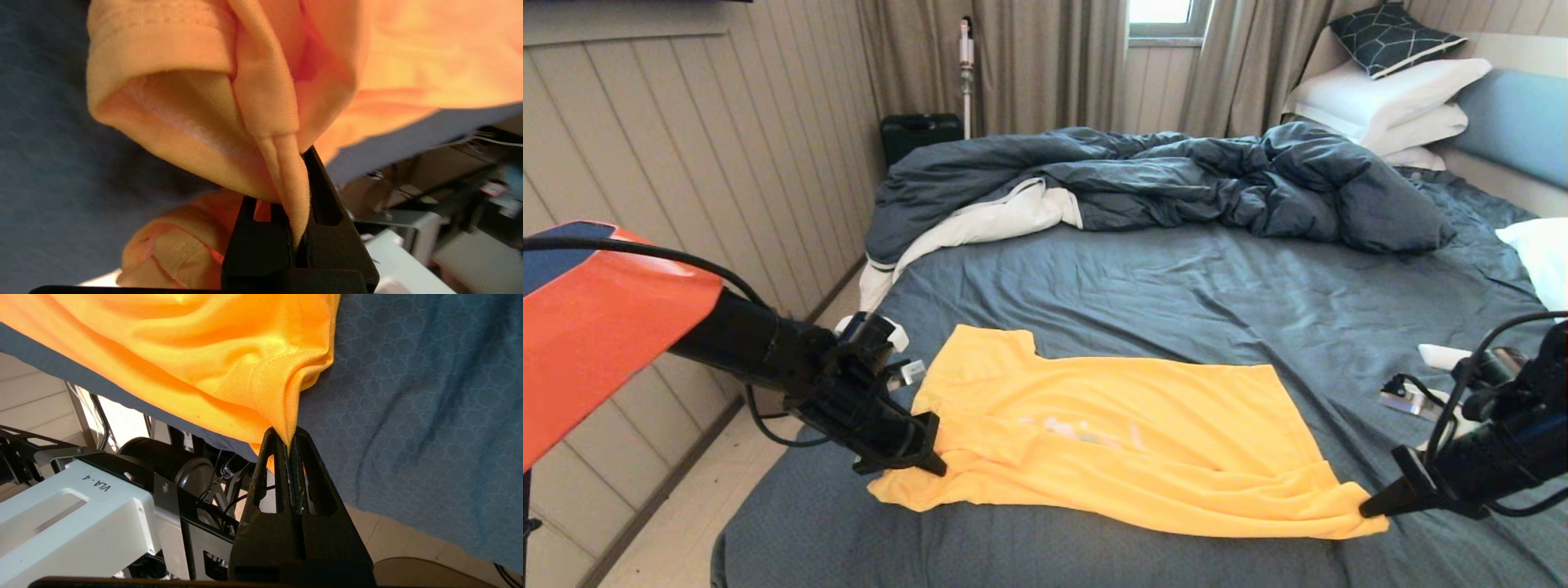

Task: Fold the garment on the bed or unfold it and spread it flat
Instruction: Fold the yellow T-shirt

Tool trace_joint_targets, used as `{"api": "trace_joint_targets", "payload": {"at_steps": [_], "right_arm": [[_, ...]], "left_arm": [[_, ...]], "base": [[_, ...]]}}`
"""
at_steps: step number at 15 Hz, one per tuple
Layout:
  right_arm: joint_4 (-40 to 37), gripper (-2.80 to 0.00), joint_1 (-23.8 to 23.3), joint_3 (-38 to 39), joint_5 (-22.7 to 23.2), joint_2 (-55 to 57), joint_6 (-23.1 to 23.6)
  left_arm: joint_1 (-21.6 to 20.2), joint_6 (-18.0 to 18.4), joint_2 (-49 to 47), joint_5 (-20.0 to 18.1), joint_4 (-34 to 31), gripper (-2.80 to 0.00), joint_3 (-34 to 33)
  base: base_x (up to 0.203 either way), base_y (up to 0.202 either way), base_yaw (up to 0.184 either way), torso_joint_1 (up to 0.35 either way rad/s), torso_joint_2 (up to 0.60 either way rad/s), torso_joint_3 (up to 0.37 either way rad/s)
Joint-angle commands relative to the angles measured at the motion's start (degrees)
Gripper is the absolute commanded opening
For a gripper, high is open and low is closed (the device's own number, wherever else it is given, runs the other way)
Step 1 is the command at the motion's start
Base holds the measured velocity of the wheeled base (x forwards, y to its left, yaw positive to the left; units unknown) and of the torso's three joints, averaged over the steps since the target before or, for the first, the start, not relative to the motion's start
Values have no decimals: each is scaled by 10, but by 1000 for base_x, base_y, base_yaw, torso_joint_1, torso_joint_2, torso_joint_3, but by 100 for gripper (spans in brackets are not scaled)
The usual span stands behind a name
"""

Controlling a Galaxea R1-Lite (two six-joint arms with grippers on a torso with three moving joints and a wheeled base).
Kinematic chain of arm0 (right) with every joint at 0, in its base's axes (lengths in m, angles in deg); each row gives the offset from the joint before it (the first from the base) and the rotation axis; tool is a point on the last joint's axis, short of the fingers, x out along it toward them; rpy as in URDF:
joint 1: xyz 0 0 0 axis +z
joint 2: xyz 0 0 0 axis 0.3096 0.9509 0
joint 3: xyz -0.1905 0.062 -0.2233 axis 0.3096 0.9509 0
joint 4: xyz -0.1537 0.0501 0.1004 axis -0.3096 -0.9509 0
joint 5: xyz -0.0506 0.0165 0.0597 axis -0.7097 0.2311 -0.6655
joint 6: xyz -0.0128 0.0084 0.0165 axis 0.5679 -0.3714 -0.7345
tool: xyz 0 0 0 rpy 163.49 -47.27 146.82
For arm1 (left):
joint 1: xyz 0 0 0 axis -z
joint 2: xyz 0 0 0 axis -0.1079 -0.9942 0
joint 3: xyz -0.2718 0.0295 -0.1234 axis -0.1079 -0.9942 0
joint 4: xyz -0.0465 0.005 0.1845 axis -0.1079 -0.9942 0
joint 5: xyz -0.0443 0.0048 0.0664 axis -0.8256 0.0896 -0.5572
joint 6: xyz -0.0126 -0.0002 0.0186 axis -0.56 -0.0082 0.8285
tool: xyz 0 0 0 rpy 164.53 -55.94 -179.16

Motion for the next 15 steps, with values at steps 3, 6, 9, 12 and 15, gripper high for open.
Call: {"api": "trace_joint_targets", "payload": {"at_steps": [3,6,9,12,15], "right_arm": [[-5,-280,-1,3,1,-5,1],[-51,-280,-3,-11,0,-12,4],[-58,-280,-4,-11,-2,-21,5],[-84,-280,-7,-19,-5,-22,5],[-97,-280,-7,-20,-13,-22,6]], "left_arm": [[1,-26,36,-22,-22,-280,7],[1,-25,45,-45,-87,-280,23],[1,-13,45,-55,-143,-280,45],[1,8,45,-55,-174,-280,58],[1,30,45,-56,-198,-280,58]], "base": [[0,0,0,0,0,0],[0,0,0,0,0,0],[0,0,0,0,0,0],[0,0,0,0,0,0],[0,0,0,0,0,0]]}}
